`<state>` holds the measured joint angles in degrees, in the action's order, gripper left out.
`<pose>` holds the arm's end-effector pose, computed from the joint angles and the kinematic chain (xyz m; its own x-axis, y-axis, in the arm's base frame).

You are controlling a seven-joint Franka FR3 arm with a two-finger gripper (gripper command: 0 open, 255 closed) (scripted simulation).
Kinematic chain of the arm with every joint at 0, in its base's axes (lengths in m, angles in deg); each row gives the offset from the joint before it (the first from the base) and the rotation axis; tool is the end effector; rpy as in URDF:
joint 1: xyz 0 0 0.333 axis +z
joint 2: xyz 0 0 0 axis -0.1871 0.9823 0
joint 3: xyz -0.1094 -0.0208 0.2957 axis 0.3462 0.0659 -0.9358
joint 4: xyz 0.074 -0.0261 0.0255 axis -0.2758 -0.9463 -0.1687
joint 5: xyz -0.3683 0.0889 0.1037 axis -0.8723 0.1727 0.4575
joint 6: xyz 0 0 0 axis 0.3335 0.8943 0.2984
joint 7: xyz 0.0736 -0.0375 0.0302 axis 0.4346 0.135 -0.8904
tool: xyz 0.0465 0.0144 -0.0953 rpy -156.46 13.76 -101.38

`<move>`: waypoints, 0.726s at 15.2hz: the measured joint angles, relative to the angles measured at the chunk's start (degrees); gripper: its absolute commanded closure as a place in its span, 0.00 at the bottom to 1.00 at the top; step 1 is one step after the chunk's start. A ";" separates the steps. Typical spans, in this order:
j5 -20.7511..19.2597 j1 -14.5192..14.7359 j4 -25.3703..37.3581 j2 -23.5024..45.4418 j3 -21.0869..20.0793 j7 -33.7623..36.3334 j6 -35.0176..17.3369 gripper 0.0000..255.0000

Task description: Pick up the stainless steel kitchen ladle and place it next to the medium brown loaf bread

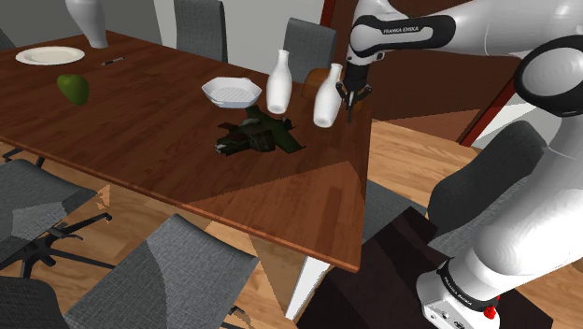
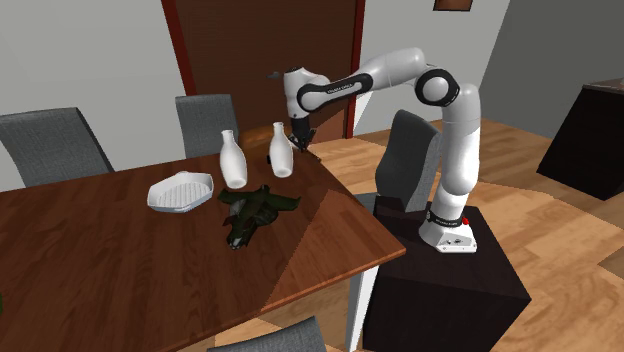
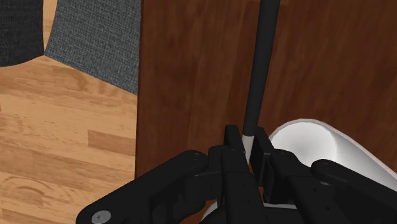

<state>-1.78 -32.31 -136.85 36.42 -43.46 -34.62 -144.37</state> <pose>0.6263 -0.1033 0.4623 0.6425 -0.7659 0.0258 -0.7624 -0.6354 0.1222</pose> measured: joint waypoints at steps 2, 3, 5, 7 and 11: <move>-0.09 0.01 -1.15 0.13 0.01 0.24 -1.24 1.00; -0.15 -0.03 -1.79 0.21 0.04 0.30 -1.97 1.00; -0.27 -0.05 -2.86 0.47 0.08 0.51 -3.27 1.00; -0.47 -0.03 -3.97 0.90 0.14 0.79 -4.78 1.00; -0.83 -0.10 -6.20 1.56 0.28 1.20 -7.62 1.00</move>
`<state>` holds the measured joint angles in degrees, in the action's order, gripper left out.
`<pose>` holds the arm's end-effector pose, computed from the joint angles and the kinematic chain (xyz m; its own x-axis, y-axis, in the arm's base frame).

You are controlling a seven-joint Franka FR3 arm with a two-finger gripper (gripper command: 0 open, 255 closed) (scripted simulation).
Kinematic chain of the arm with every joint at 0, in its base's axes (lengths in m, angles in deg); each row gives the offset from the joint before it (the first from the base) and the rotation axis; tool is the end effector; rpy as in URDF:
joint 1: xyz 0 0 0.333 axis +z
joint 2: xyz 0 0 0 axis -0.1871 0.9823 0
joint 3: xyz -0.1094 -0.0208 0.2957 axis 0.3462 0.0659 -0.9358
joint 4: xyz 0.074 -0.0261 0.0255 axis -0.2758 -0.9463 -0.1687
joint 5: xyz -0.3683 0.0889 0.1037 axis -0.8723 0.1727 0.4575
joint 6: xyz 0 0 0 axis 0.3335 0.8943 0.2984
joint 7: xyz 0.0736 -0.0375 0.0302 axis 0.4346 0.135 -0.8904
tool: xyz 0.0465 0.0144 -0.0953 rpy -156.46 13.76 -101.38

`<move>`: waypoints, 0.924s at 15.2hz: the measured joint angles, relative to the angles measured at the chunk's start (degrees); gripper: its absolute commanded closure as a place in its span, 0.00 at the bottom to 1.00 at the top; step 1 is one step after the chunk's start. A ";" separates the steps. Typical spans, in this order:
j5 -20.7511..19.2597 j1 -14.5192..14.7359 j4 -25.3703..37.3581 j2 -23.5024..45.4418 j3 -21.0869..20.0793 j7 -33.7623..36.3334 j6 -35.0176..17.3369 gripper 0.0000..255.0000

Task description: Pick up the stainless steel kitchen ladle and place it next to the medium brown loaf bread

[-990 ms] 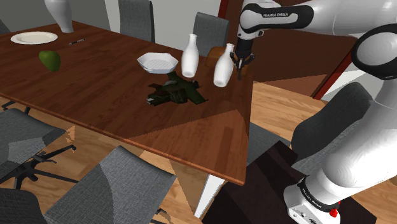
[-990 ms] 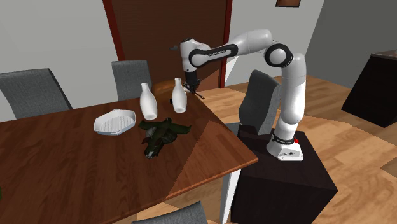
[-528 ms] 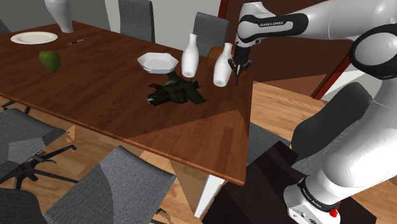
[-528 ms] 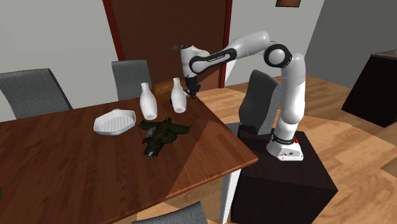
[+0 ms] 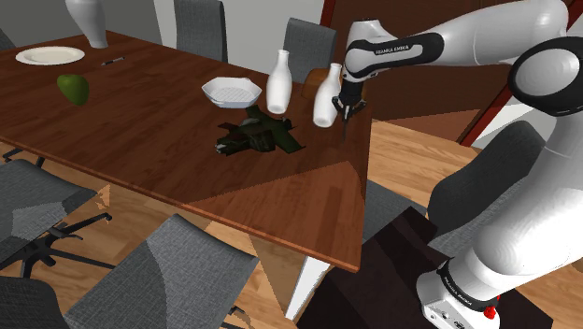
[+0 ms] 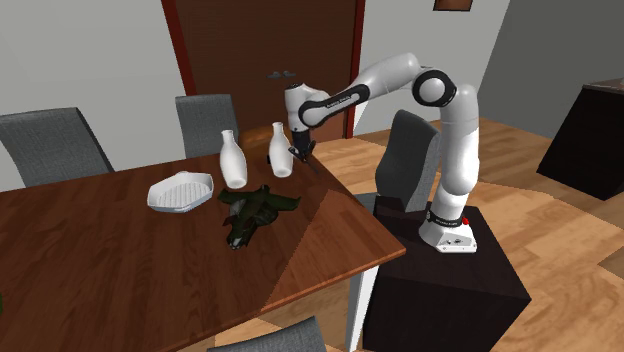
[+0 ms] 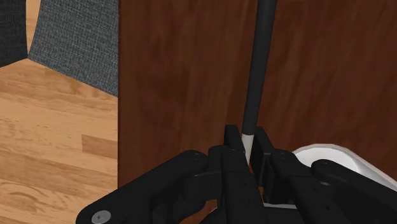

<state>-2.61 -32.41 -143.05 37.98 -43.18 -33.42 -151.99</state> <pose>0.6246 -0.1029 0.4055 0.6423 -0.7660 0.0258 -0.7626 -0.6352 0.1223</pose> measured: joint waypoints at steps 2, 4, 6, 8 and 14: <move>-0.24 0.04 -0.86 0.56 0.07 0.30 -1.38 1.00; -0.45 0.01 -1.62 1.05 0.16 0.42 -2.60 1.00; -0.68 -0.01 -2.44 1.56 0.26 0.60 -3.90 1.00; -0.95 -0.01 -3.25 2.15 0.36 0.85 -5.27 1.00; -1.37 0.18 -3.94 3.19 0.46 1.40 -6.93 1.00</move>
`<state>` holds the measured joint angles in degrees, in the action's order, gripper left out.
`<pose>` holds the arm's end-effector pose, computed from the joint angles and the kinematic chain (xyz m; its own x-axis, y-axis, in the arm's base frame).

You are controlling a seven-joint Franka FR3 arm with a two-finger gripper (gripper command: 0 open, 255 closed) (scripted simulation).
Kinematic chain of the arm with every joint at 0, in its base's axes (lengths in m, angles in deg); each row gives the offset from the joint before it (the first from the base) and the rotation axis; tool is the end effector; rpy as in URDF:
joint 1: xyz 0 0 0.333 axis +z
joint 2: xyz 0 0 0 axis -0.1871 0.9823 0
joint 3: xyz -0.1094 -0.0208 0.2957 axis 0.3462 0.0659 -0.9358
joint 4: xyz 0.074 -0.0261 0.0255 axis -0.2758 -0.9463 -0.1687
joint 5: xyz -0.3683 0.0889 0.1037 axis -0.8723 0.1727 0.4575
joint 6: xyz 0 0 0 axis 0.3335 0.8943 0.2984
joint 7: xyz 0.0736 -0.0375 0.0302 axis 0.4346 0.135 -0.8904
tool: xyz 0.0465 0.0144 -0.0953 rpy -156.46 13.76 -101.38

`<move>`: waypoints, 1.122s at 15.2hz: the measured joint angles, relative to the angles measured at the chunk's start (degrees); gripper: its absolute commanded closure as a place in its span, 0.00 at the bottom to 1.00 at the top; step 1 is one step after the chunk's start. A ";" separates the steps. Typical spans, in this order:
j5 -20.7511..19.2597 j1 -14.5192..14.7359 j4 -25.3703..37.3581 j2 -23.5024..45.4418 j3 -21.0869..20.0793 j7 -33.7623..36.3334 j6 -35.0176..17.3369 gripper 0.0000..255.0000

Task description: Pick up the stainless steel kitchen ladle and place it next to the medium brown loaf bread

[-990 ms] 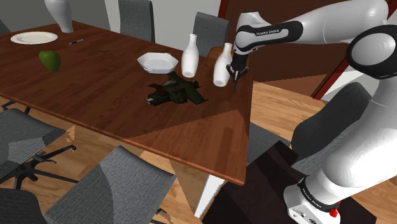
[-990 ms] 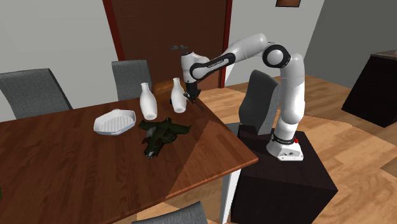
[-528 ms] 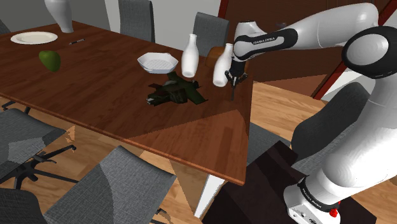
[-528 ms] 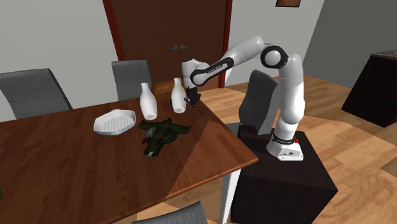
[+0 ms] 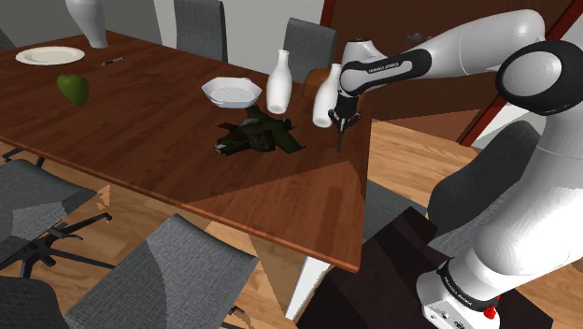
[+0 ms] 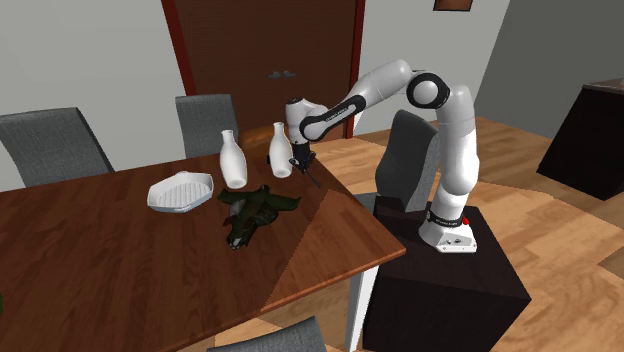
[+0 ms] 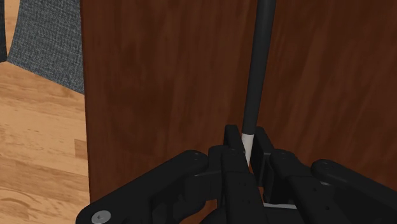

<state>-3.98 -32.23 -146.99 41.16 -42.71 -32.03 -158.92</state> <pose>0.6249 -0.1029 0.3493 0.6428 -0.7656 0.0257 -0.7621 -0.6359 0.1219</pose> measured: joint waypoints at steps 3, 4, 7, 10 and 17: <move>-0.01 0.00 -0.02 0.00 0.00 0.01 -0.03 0.00; -0.01 0.00 -0.02 0.00 0.00 0.01 -0.03 0.00; -0.01 0.00 -0.02 0.00 0.00 0.01 -0.04 0.00; 0.15 0.02 0.53 -0.30 -0.07 -0.11 0.79 0.00; 1.09 0.26 4.18 -2.23 -0.57 -0.73 6.29 0.00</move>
<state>-2.89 -31.97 -142.81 38.93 -43.28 -32.76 -152.63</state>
